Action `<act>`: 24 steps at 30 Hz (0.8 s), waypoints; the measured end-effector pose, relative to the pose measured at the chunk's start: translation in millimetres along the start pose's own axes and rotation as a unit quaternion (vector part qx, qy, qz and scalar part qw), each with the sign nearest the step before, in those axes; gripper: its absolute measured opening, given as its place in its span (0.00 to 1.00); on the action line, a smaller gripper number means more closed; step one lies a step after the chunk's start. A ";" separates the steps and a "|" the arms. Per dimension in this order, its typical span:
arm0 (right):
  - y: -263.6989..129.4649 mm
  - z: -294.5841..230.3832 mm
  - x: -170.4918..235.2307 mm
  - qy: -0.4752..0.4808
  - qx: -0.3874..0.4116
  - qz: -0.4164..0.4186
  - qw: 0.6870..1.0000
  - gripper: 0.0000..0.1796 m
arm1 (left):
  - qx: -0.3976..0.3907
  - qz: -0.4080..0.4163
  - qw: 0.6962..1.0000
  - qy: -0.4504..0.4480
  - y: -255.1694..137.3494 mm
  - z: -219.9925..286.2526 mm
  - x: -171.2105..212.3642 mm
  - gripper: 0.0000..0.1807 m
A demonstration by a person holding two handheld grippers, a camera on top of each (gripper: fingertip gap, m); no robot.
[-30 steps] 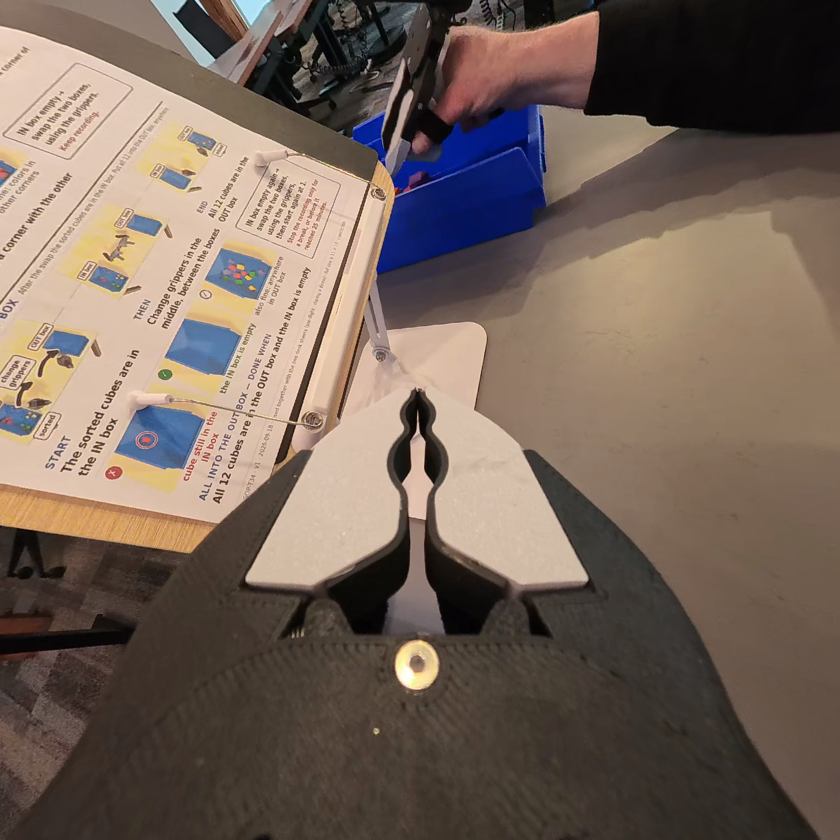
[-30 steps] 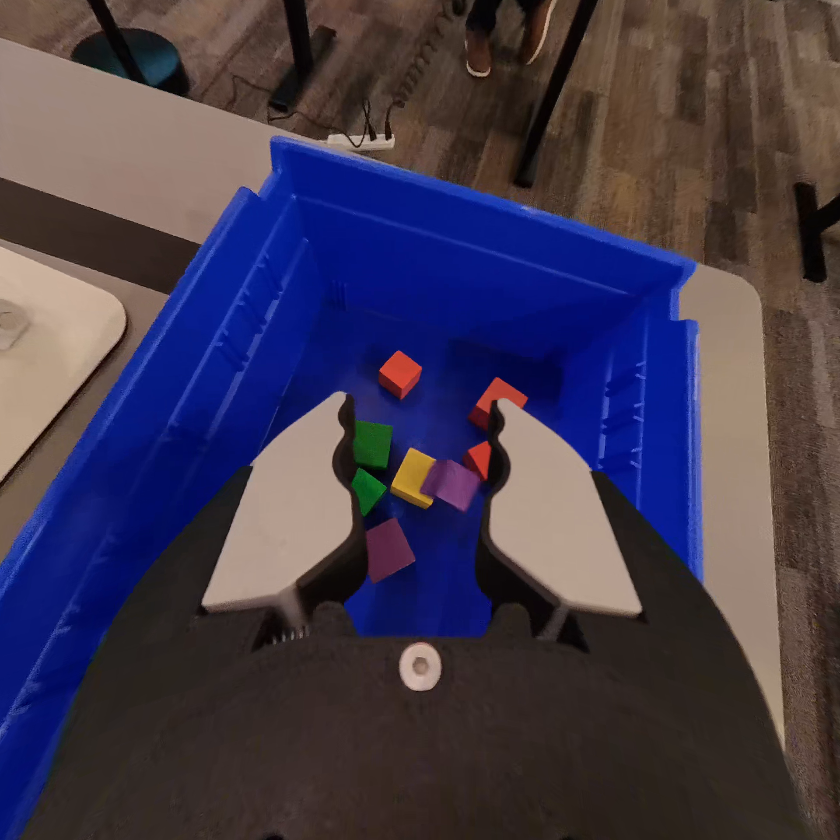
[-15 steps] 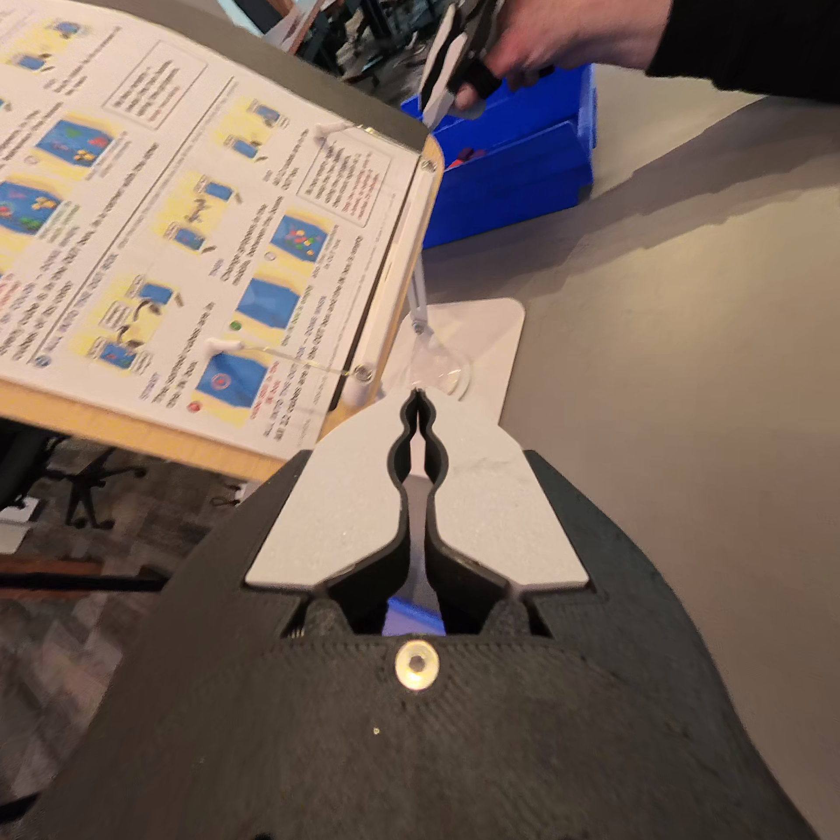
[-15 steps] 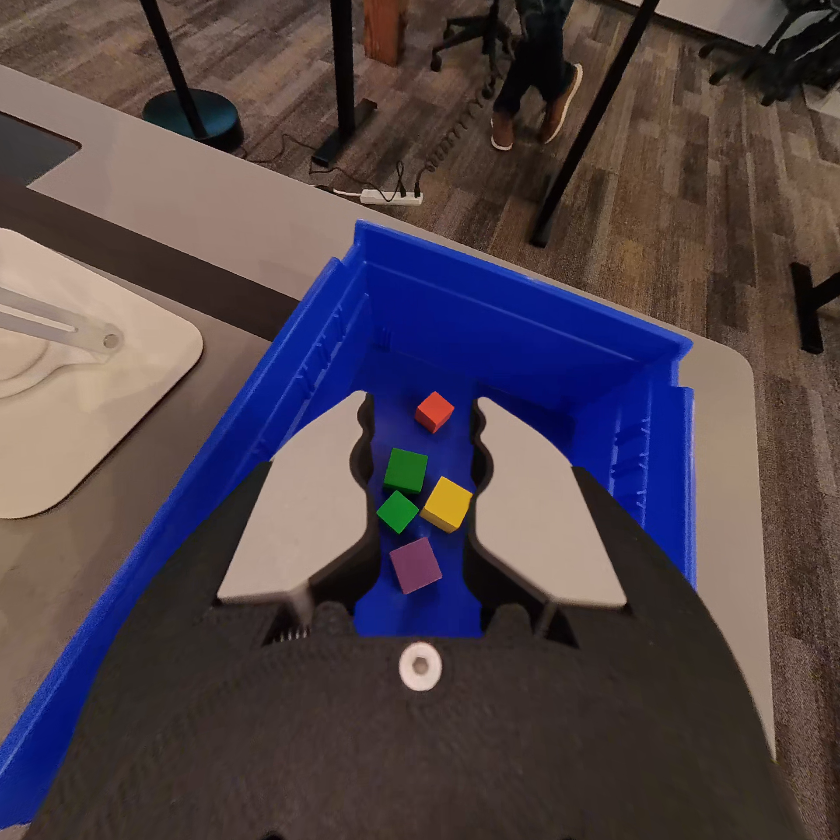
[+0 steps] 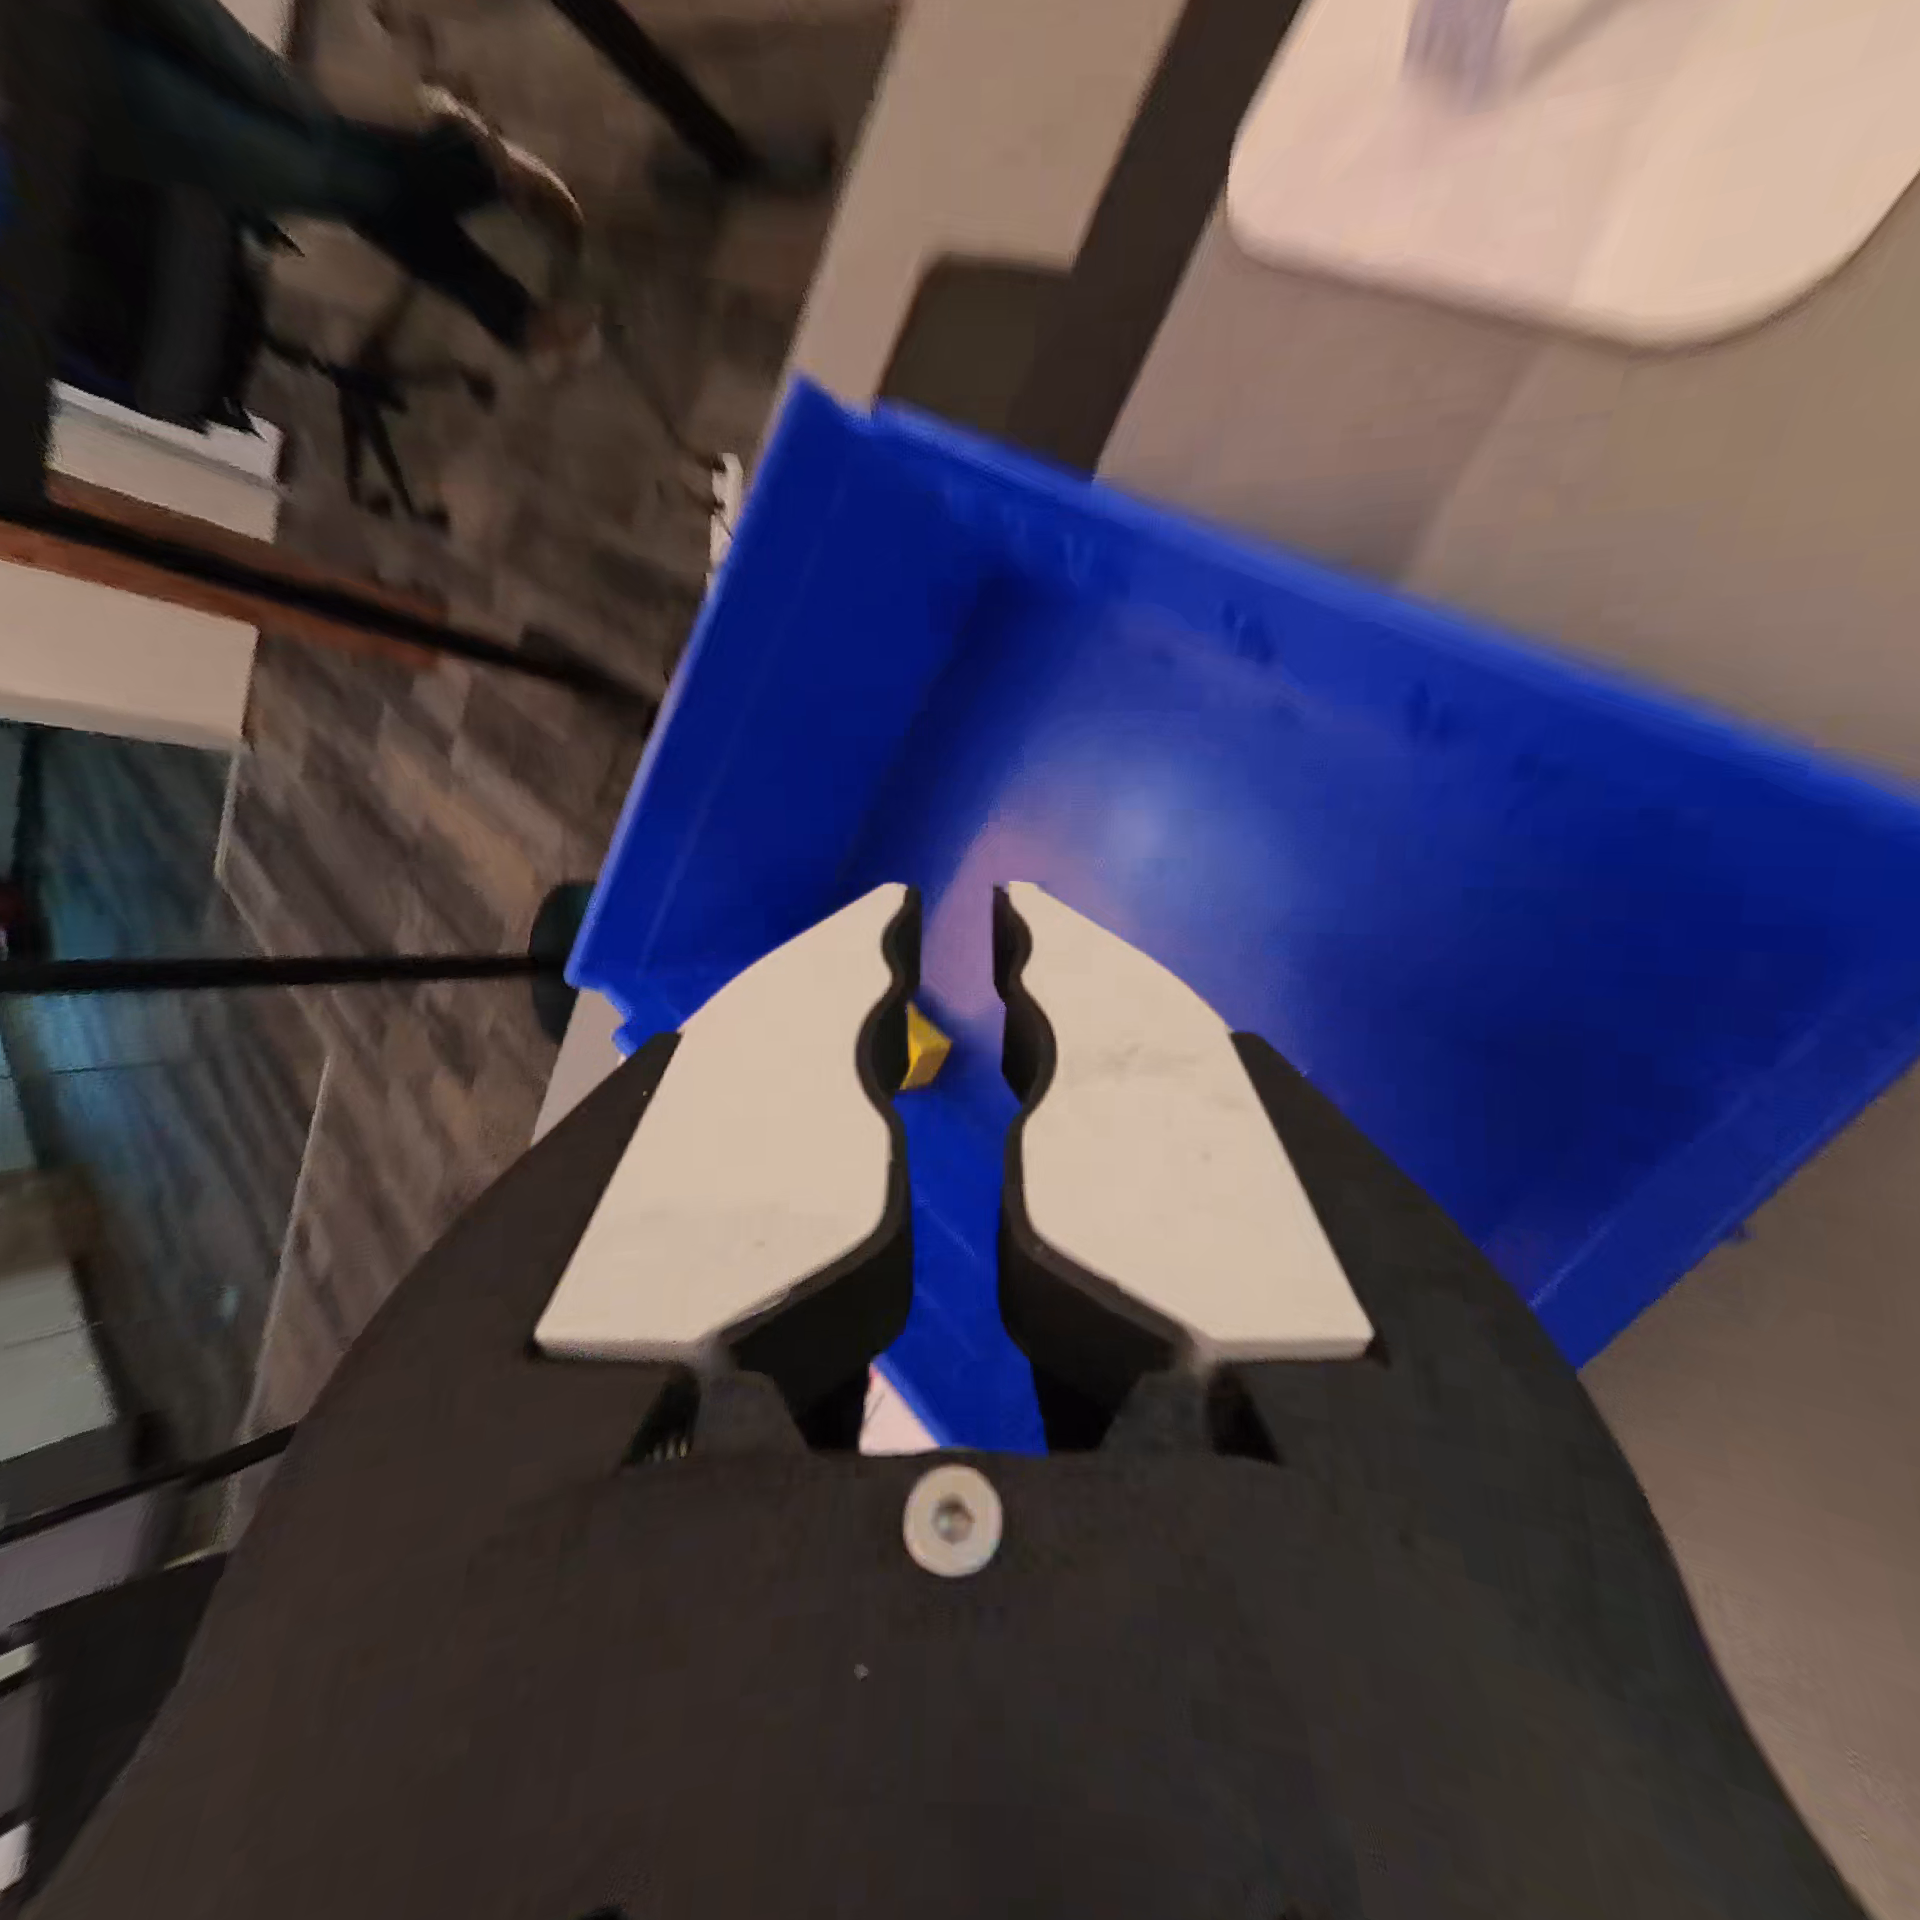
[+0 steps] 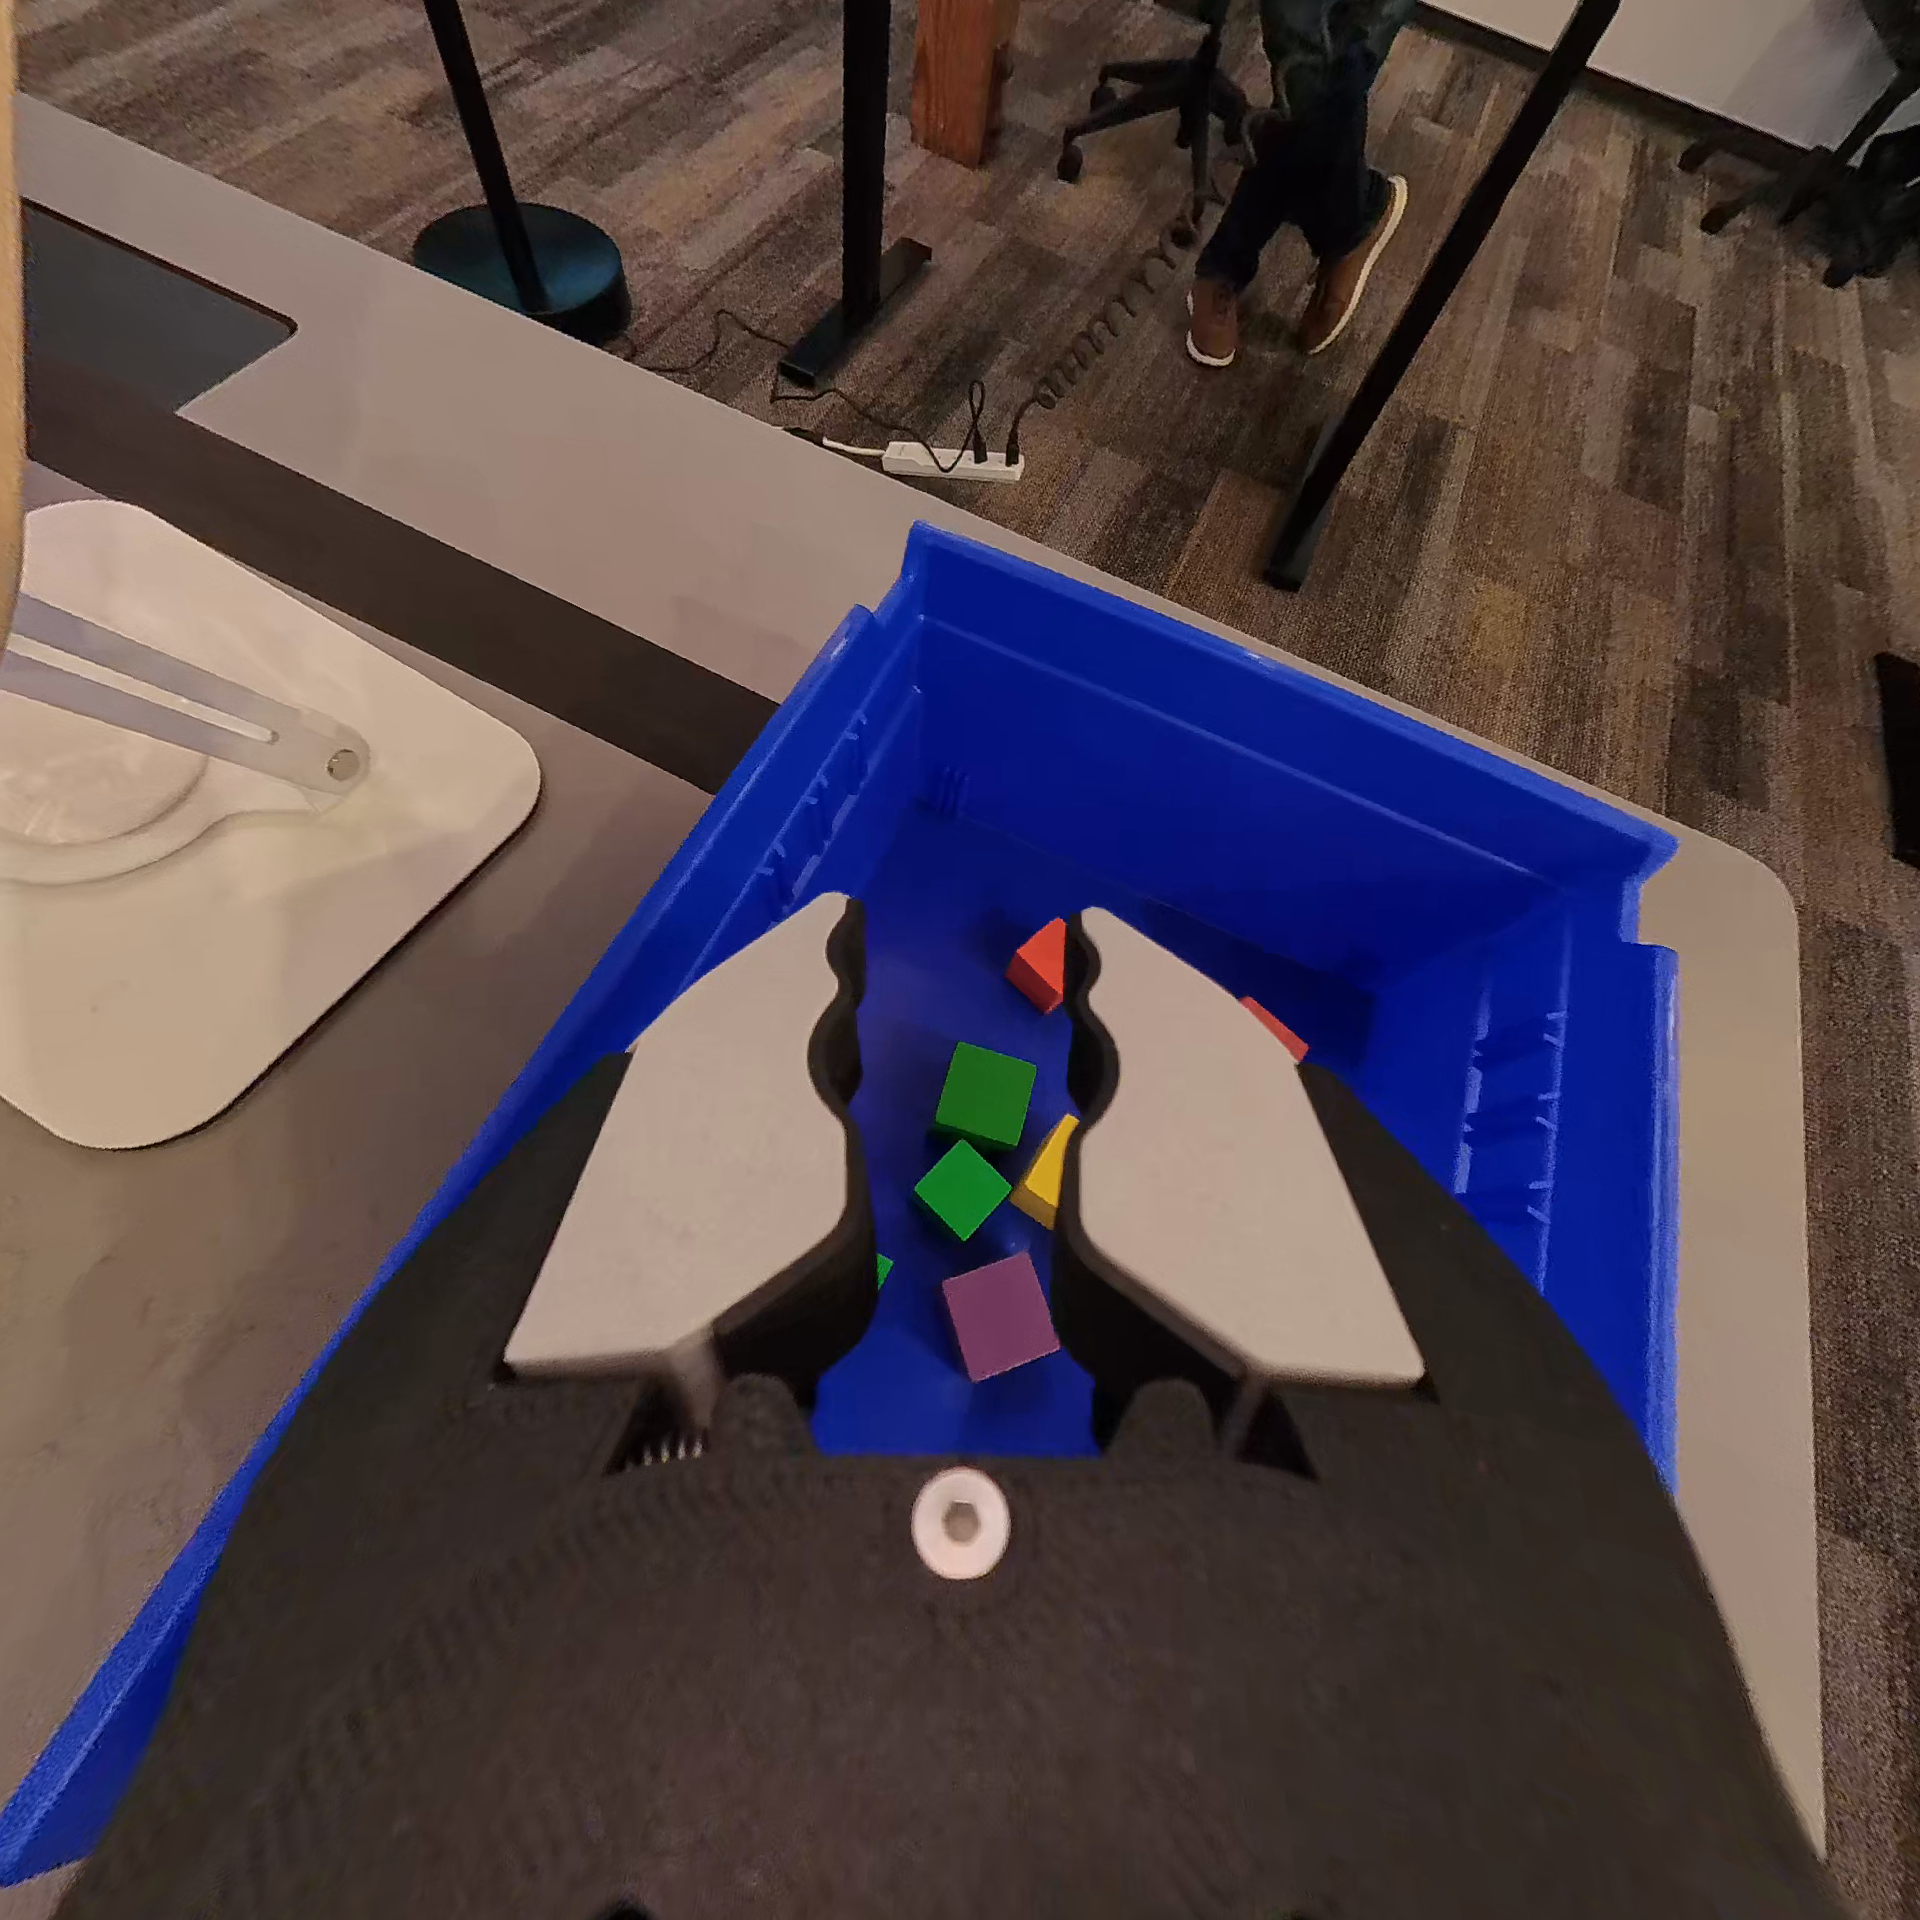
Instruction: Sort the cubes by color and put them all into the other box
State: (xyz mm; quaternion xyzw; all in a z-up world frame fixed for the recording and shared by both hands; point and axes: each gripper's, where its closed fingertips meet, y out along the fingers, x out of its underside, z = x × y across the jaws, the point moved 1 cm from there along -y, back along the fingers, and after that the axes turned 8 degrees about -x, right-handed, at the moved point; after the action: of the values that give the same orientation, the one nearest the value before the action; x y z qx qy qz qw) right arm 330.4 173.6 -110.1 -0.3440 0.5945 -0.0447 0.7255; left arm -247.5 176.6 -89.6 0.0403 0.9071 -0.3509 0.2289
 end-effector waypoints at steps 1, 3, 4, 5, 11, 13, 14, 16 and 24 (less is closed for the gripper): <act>0.6 -0.9 0.3 -0.001 -0.002 -0.001 1.000 0.21 | 0.004 -0.025 0.999 0.021 9.7 -2.4 11.7 0.09; 2.0 -1.6 0.9 -0.004 -0.003 -0.001 1.000 0.21 | 0.024 -0.063 0.995 0.068 25.7 -4.5 29.1 0.11; 2.7 -1.9 1.6 -0.004 -0.005 -0.003 1.000 0.21 | 0.031 -0.083 0.992 0.088 33.2 -6.4 36.7 0.12; 3.5 -1.6 2.4 -0.004 -0.005 -0.004 1.000 0.21 | 0.043 -0.106 0.987 0.110 40.0 -7.2 44.9 0.13; 5.8 -0.9 5.1 -0.007 -0.006 -0.007 1.000 0.20 | 0.092 -0.216 0.950 0.207 75.0 -8.5 88.0 0.16; 6.7 -1.6 5.9 -0.008 -0.008 -0.009 1.000 0.20 | 0.115 -0.236 0.940 0.220 83.5 -3.3 97.3 0.17; 7.1 -1.7 6.0 -0.009 -0.007 -0.009 1.000 0.20 | 0.120 -0.238 0.937 0.225 87.6 -1.3 99.1 0.16; 8.3 -2.5 6.6 -0.011 -0.010 -0.011 1.000 0.20 | 0.131 -0.253 0.930 0.231 94.0 2.0 106.3 0.16; 9.0 -1.3 7.1 -0.013 -0.011 -0.012 1.000 0.20 | 0.130 -0.285 0.918 0.245 113.2 0.1 121.4 0.16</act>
State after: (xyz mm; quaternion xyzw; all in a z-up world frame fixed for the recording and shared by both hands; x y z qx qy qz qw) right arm 328.2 176.5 -121.0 -0.3596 0.5816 -0.0421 0.7285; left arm -329.2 250.8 -213.5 -0.1063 0.8542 -0.4953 -0.1172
